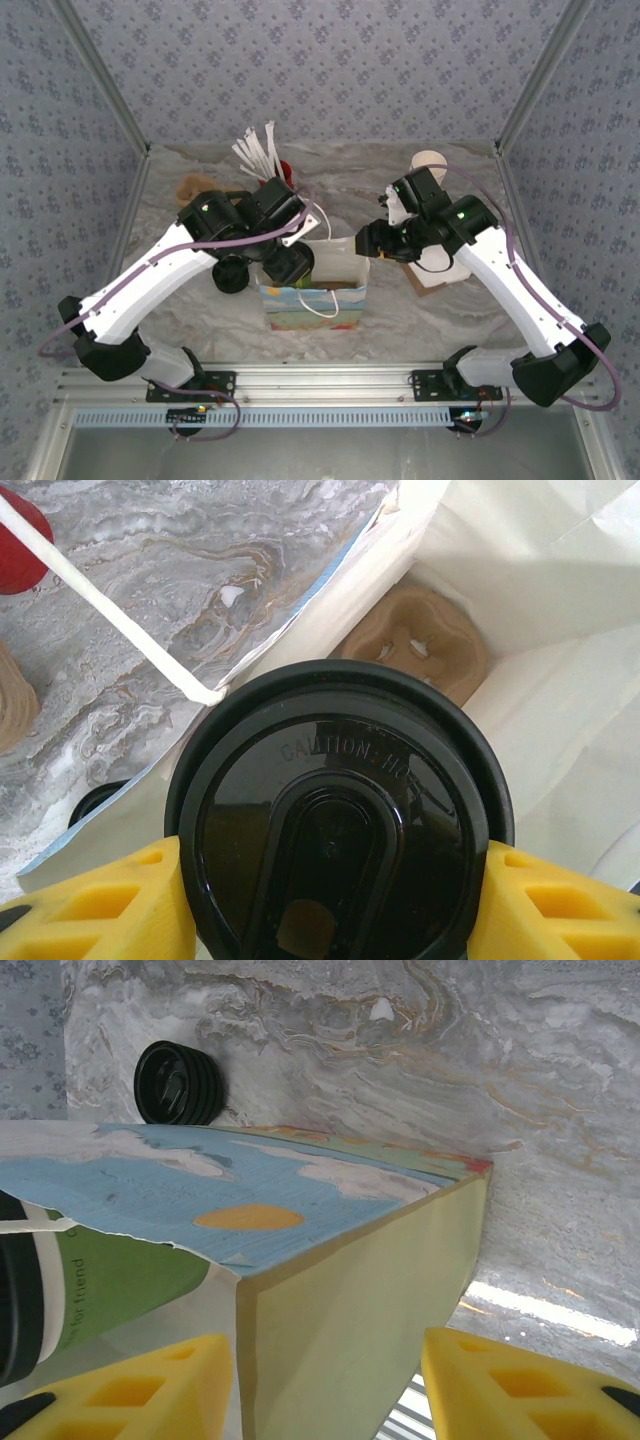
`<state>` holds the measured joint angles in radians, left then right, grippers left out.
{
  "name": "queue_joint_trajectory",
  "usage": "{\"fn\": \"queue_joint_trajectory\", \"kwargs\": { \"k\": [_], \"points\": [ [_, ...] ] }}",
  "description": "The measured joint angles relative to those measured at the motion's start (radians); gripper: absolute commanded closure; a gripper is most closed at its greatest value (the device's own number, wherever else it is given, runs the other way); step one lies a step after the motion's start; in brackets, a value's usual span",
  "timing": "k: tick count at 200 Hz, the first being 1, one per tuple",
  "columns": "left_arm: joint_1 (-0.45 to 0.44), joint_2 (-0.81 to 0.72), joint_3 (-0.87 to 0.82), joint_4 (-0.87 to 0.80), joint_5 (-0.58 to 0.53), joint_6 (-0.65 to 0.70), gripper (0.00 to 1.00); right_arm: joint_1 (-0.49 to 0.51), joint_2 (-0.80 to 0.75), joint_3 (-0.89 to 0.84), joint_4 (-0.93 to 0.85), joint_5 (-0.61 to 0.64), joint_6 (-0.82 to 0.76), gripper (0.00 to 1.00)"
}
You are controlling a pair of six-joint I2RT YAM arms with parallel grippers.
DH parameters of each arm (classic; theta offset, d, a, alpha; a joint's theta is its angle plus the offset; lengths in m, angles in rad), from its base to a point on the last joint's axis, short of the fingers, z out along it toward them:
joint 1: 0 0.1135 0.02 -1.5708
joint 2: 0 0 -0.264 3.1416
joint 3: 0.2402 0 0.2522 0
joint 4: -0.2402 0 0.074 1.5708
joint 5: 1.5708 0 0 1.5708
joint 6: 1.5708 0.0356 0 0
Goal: Pack the takeout coffee
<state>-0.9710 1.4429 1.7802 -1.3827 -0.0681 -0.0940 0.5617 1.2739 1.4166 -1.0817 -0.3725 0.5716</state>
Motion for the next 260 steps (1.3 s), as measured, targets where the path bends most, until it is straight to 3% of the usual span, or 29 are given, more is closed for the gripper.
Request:
{"fn": "queue_joint_trajectory", "kwargs": {
  "k": [62,159,260],
  "points": [
    [0.000,0.002,-0.021,0.018,0.000,0.017,0.40,0.002,0.000,-0.001,0.015,-0.006,0.000,0.44],
    [0.000,-0.034,-0.232,0.147,-0.007,0.085,0.40,0.023,-0.002,-0.031,0.042,-0.010,0.007,0.44],
    [0.000,-0.051,-0.280,0.182,-0.008,0.128,0.40,0.056,-0.002,-0.056,0.064,-0.010,0.015,0.44]
  ]
}}
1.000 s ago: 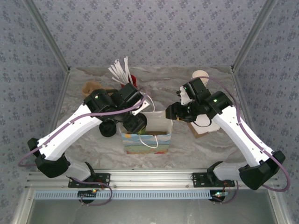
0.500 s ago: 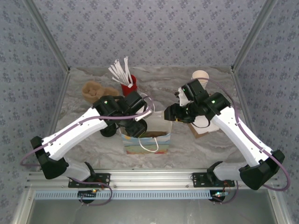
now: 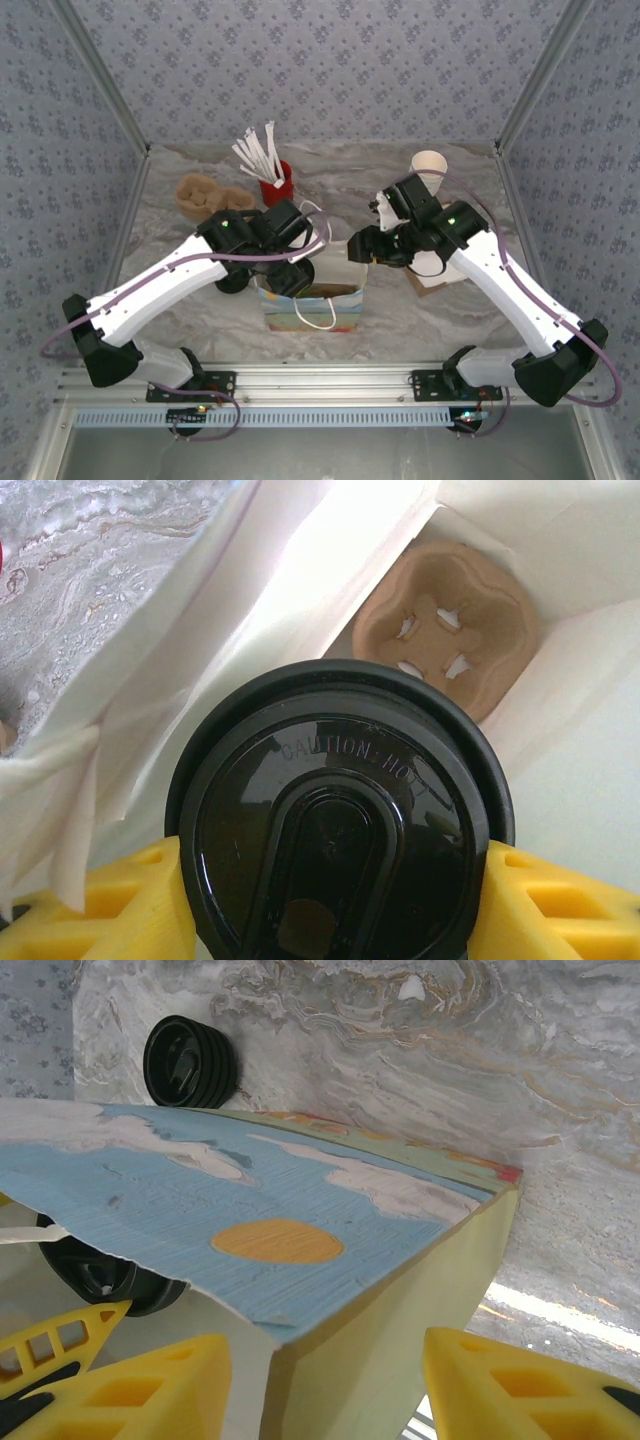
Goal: Pack the takeout coffee
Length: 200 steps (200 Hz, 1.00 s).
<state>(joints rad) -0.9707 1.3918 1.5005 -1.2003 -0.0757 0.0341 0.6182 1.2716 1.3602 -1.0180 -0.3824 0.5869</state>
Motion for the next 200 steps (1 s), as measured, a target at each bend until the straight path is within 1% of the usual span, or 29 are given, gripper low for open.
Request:
{"fn": "queue_joint_trajectory", "kwargs": {
  "k": [138,200],
  "points": [
    [0.000,0.054,-0.022,-0.028,-0.011,0.030,0.40,0.012,-0.004,-0.021,0.021,0.000,0.000,0.44],
    [0.000,0.054,-0.080,0.014,-0.010,0.028,0.40,0.018,-0.016,-0.023,0.024,0.001,0.000,0.44]
  ]
}}
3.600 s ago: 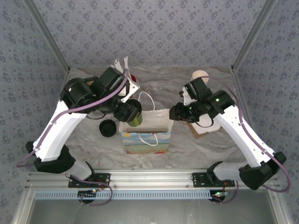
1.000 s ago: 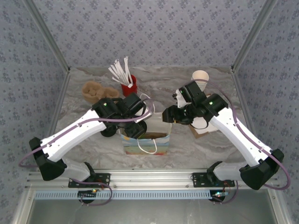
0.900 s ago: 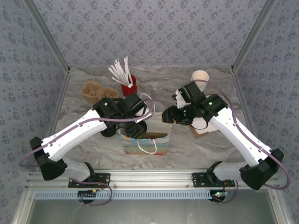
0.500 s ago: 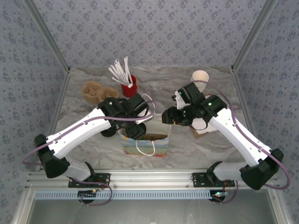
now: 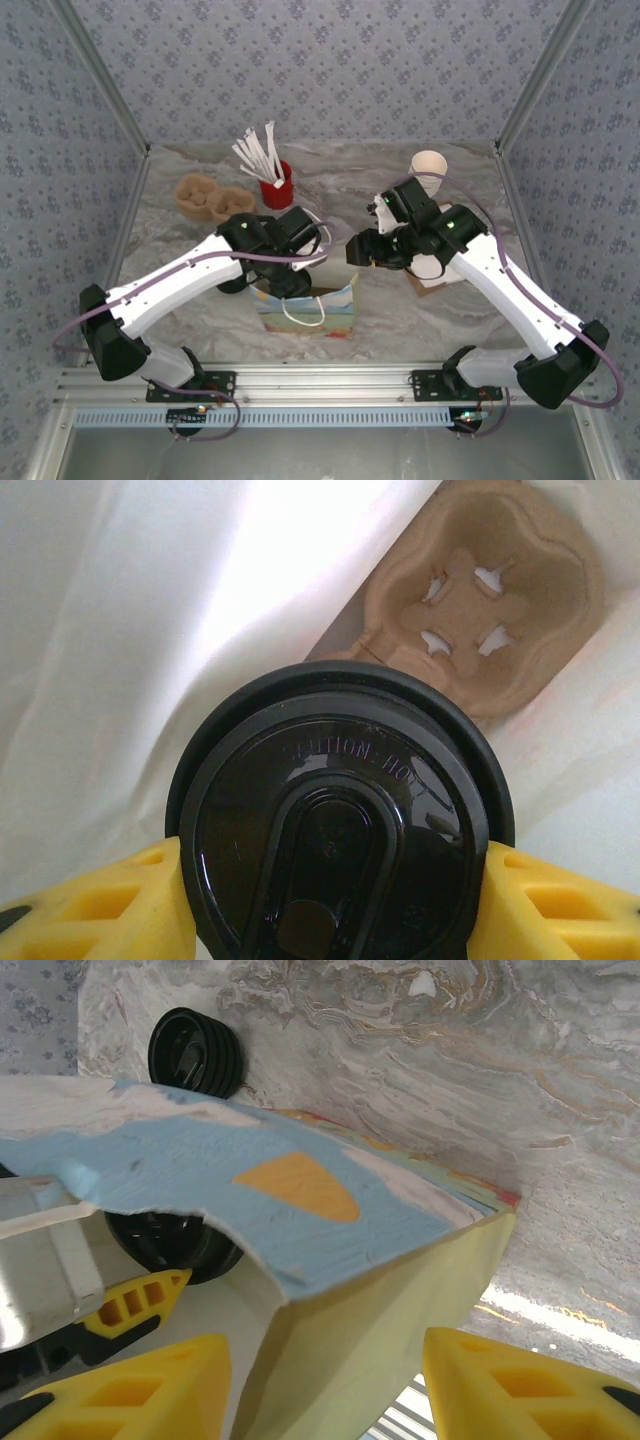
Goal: Pack the takeout coffee
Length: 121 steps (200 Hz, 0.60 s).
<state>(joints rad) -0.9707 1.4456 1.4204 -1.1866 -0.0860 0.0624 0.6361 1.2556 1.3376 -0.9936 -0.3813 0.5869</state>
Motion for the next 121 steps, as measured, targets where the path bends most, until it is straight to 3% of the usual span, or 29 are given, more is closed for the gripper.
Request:
{"fn": "queue_joint_trajectory", "kwargs": {
  "k": [121],
  "points": [
    [0.000,-0.008,-0.058,0.068,0.000,-0.011,0.40,0.021,-0.011,-0.013,0.004,0.010,0.000,0.45]
  ]
}}
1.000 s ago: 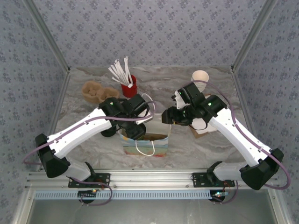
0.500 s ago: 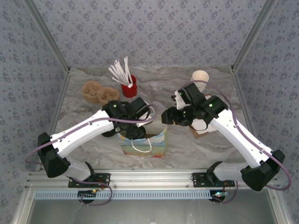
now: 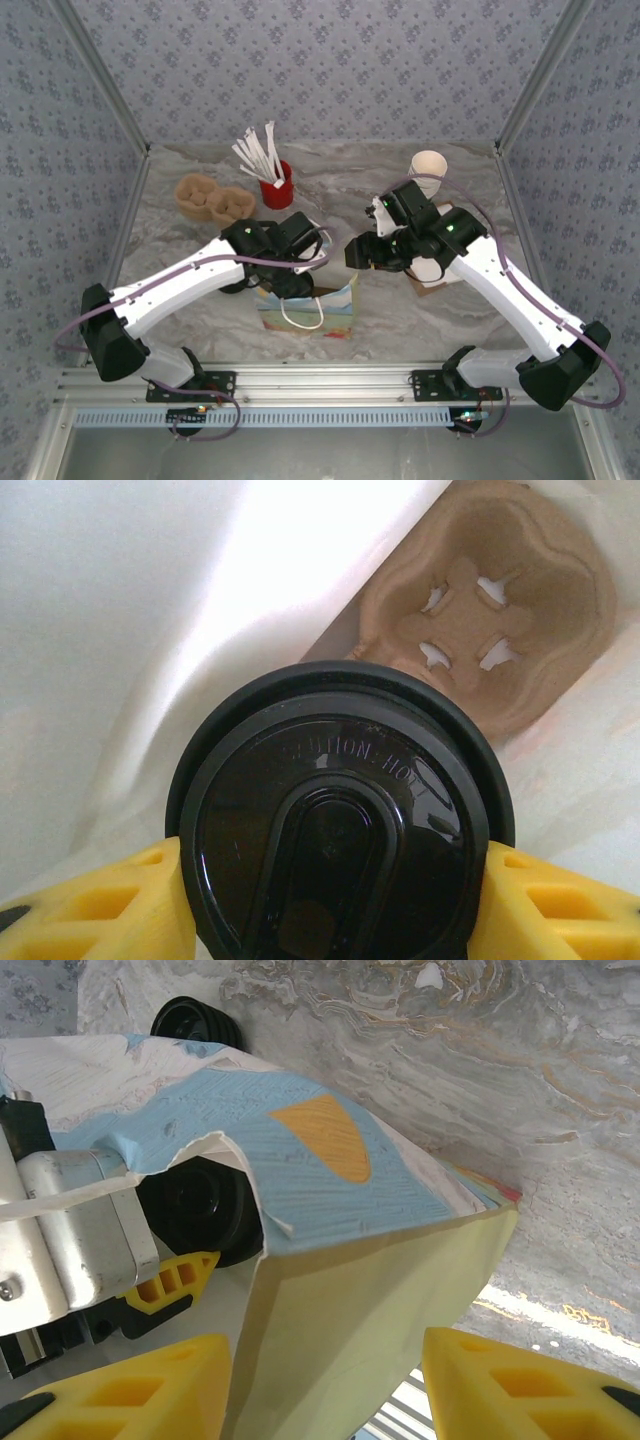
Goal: Pack the takeout coffee
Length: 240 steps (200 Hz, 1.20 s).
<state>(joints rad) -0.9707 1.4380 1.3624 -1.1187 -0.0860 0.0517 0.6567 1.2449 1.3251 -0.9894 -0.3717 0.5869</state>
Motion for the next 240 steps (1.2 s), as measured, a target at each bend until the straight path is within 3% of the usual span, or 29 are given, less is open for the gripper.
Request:
{"fn": "queue_joint_trajectory", "kwargs": {
  "k": [83,240],
  "points": [
    [0.001,-0.055,0.132,-0.036,0.000,-0.015,0.39,0.005,-0.002,0.000,0.000,0.015,0.000,0.46],
    [0.022,-0.002,-0.021,0.037,0.014,-0.011,0.40,0.009,-0.002,-0.001,0.000,0.016,-0.001,0.46]
  ]
}}
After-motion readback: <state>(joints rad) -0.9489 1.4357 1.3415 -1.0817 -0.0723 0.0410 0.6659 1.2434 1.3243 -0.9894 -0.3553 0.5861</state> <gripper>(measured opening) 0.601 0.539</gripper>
